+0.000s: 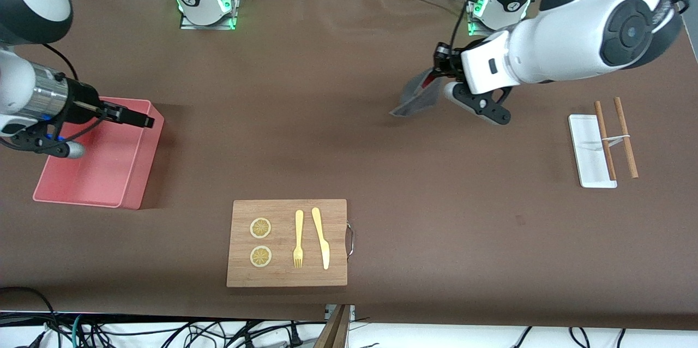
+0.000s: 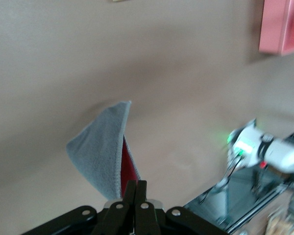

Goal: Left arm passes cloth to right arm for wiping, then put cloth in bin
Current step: 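Carry the cloth toward the middle while the right gripper approaches it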

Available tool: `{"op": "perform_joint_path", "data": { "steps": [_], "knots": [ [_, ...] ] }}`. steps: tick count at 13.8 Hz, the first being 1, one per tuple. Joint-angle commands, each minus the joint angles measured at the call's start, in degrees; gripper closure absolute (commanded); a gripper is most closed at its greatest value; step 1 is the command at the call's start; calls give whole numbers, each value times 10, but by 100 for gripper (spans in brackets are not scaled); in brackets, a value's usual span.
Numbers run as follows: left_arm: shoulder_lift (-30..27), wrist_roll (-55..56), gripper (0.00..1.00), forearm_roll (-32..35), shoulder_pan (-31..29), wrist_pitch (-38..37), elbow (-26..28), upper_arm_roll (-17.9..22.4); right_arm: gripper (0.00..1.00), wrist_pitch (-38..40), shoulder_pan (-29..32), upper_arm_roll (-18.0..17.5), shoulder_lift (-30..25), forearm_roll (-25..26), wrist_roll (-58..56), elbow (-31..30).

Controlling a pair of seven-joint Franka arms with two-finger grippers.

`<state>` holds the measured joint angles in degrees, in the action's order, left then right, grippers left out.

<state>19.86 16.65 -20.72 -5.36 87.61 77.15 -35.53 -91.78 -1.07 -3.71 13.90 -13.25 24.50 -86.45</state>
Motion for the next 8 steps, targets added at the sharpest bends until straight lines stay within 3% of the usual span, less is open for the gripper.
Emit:
{"op": "perform_joint_path", "data": {
  "steps": [1,5,8],
  "knots": [
    [27,116,100,-11,44,77,-19,-2,1,-40,-23,-24,18,-44,116,9],
    [47,274,100,-22,104,229,-19,-2,1,-121,-24,-109,53,-45,285,8],
    [55,364,100,-18,135,293,-19,0,1,-197,-44,-135,83,-45,381,9]
  ]
}}
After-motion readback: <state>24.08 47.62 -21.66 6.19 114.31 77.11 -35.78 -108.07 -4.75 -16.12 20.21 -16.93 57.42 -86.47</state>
